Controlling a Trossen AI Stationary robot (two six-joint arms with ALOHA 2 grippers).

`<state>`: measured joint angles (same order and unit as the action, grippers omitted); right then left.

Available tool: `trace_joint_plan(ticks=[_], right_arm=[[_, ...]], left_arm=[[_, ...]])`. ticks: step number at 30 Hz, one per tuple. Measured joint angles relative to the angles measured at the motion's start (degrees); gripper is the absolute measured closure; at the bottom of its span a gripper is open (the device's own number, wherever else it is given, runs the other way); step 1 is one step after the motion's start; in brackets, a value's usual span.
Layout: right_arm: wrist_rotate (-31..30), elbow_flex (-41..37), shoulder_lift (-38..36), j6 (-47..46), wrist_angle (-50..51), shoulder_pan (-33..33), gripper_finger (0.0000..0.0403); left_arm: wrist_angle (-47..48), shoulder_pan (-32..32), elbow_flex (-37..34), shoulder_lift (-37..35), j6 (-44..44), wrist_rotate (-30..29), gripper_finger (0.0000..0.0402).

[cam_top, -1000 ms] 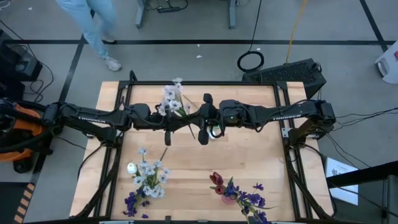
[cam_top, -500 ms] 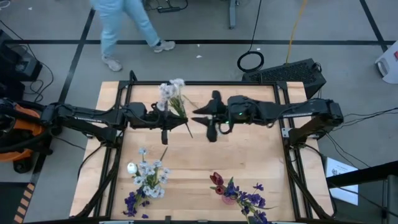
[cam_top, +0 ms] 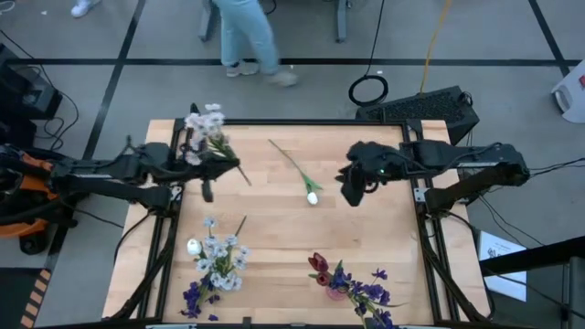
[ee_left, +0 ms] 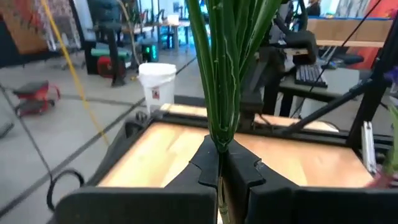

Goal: Sort flowers into vase by color
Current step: Put the white flower into the transparent vase

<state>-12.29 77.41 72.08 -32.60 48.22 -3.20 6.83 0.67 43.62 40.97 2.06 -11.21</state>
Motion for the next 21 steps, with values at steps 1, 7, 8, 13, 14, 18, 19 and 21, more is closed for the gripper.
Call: trace_joint_plan(ticks=[1, 7, 8, 13, 14, 18, 19, 21], right_arm=[[-2.3, 0.0, -0.6, -2.6, 3.6, -0.6, 0.0298], [-9.9, 0.0, -1.9, -16.5, 21.3, -5.7, 0.0333], [-10.1, 0.0, -2.0, -18.9, 22.9, -6.7, 0.0342], [-10.4, 0.0, -1.7, -29.7, 27.7, -12.5, 0.0395], [-10.4, 0.0, -1.6, -31.8, 28.1, -13.6, 0.0398], [-11.1, 0.0, -1.0, -41.7, 28.9, -17.6, 0.0397], [-11.6, 0.0, -0.7, -43.6, 29.0, -18.6, 0.04], [-11.7, 0.0, 0.0, -46.8, 29.7, -20.2, 0.0401]], left_arm=[[2.4, 0.3, 0.0, -1.6, 0.8, -0.4, 0.0397], [18.5, 3.2, 0.0, -9.5, 7.5, -3.1, 0.0397], [20.5, 3.7, 0.0, -10.4, 8.0, -3.1, 0.0397], [25.0, 6.4, 0.0, -15.0, 9.5, -1.8, 0.0398], [25.8, 7.0, 0.0, -15.9, 9.5, -0.5, 0.0398], [30.3, 9.2, 0.0, -19.5, 9.4, 3.8, 0.0398], [30.5, 9.7, -0.2, -20.5, 9.4, 4.4, 0.0398], [29.5, 10.8, -1.1, -22.9, 9.1, 5.7, 0.0398]])
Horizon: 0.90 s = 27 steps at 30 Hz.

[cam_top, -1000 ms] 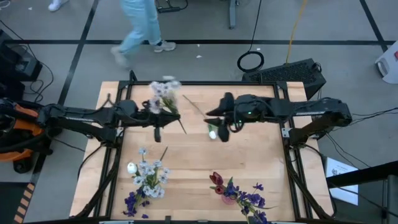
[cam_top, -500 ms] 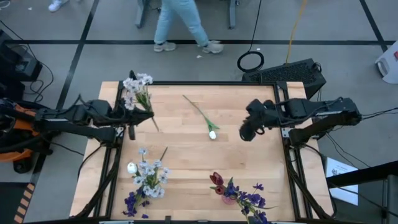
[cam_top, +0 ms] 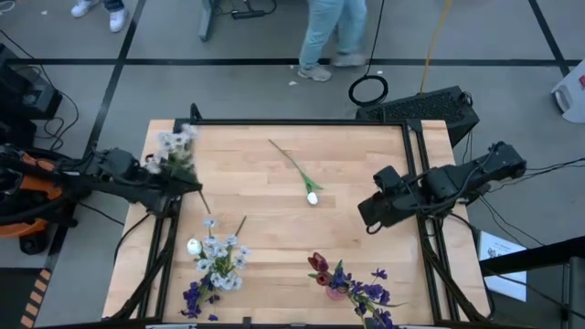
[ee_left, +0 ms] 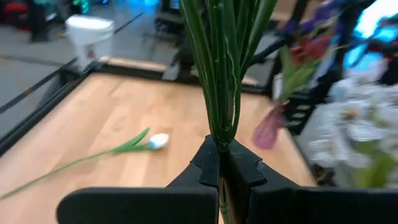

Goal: Sort flowers into vase by color
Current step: Put the white flower into the transparent vase

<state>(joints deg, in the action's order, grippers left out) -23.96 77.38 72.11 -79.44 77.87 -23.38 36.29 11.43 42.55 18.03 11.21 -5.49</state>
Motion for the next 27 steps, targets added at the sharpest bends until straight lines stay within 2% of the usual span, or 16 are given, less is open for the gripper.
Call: trace_joint_plan(ticks=[8, 12, 17, 27], right_arm=[[1.8, 0.0, 0.7, -13.6, 1.9, -4.5, 0.0402], [1.7, 0.0, 0.9, -19.6, 1.3, -6.5, 0.0402], [1.5, 0.0, 2.8, -24.2, 0.5, -8.6, 0.0402], [1.7, 0.0, 6.6, -29.8, -0.5, -11.5, 0.0403]], left_arm=[[-1.2, 2.6, -6.8, -10.6, 3.3, 6.0, 0.0398], [-4.9, 3.3, -11.2, -13.4, 6.0, 10.5, 0.0398], [-11.7, 4.9, -14.9, -13.6, 6.4, 14.3, 0.0398], [-16.6, 11.3, -15.0, -11.3, 6.1, 14.5, 0.0398]])
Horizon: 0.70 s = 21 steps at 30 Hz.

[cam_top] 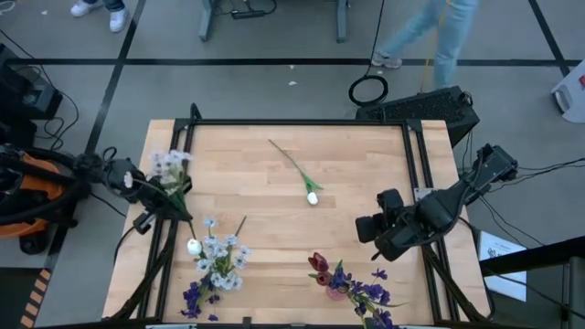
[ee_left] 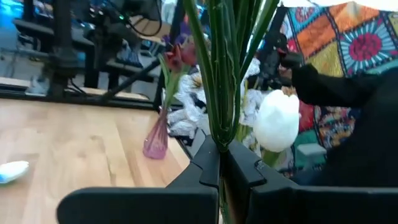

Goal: Sort flowers into vase by color
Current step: Put the white flower into the transparent vase

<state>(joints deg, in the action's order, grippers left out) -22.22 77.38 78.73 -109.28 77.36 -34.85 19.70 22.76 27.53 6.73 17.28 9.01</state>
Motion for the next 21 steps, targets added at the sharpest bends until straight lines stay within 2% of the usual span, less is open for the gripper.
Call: trace_joint_plan(ticks=[10, 15, 21], right_arm=[[0.0, 0.0, -0.5, -1.2, 1.5, -0.5, 0.0403], [-0.2, 0.0, -0.5, -1.2, 1.9, -0.5, 0.0403], [-0.3, 0.0, -0.5, -1.2, 2.2, -0.5, 0.0403]], left_arm=[[-10.8, 9.8, 0.0, 13.9, -3.1, -3.8, 0.0398], [-14.6, 17.0, 0.0, 18.6, -3.2, -9.7, 0.0398], [-22.9, 24.8, 0.0, 25.3, -8.7, -19.3, 0.0398]])
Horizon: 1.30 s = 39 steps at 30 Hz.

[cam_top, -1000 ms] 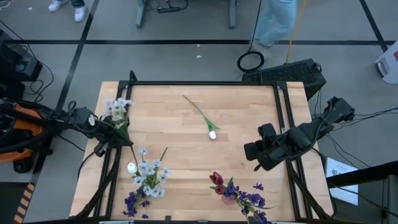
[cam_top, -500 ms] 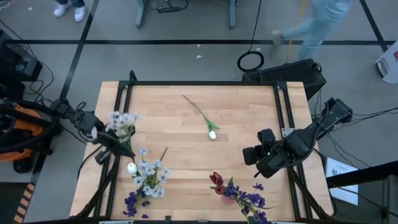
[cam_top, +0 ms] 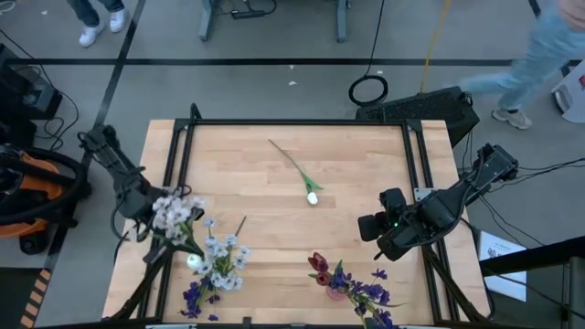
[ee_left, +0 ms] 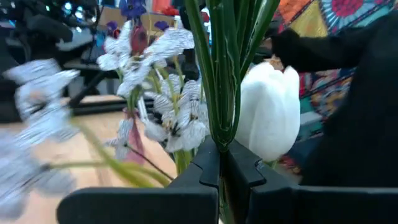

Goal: Sort flowers into vase by color
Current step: Put the white flower into the transparent vase

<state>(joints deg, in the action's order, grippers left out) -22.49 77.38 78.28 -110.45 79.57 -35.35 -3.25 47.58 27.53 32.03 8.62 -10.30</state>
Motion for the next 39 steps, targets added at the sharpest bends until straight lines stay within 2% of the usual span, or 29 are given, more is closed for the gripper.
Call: trace_joint_plan(ticks=[5, 16, 27, 31, 39], right_arm=[[-0.2, 0.0, 0.0, 0.0, 0.0, 0.0, 0.0403], [-0.3, 0.0, 0.0, -0.1, 0.0, 0.0, 0.0403], [-3.4, 0.0, 0.0, 0.0, -1.1, 0.0, 0.0403], [-3.3, 0.0, 0.0, 0.0, -1.5, 0.0, 0.0403], [-3.3, 0.0, 0.0, 0.1, -1.6, 0.0, 0.0403]], left_arm=[[-2.1, 4.4, 0.0, 5.0, -3.0, -7.8, 0.0398], [-2.4, 9.2, 0.0, 11.4, -3.1, -15.6, 0.0398], [-2.5, 11.5, 0.0, 19.2, -2.3, -20.4, 0.0398], [-2.3, 11.9, 0.0, 21.7, 2.2, -20.4, 0.0393], [-2.2, 12.2, 0.0, 26.6, 10.7, -20.3, 0.0355]])
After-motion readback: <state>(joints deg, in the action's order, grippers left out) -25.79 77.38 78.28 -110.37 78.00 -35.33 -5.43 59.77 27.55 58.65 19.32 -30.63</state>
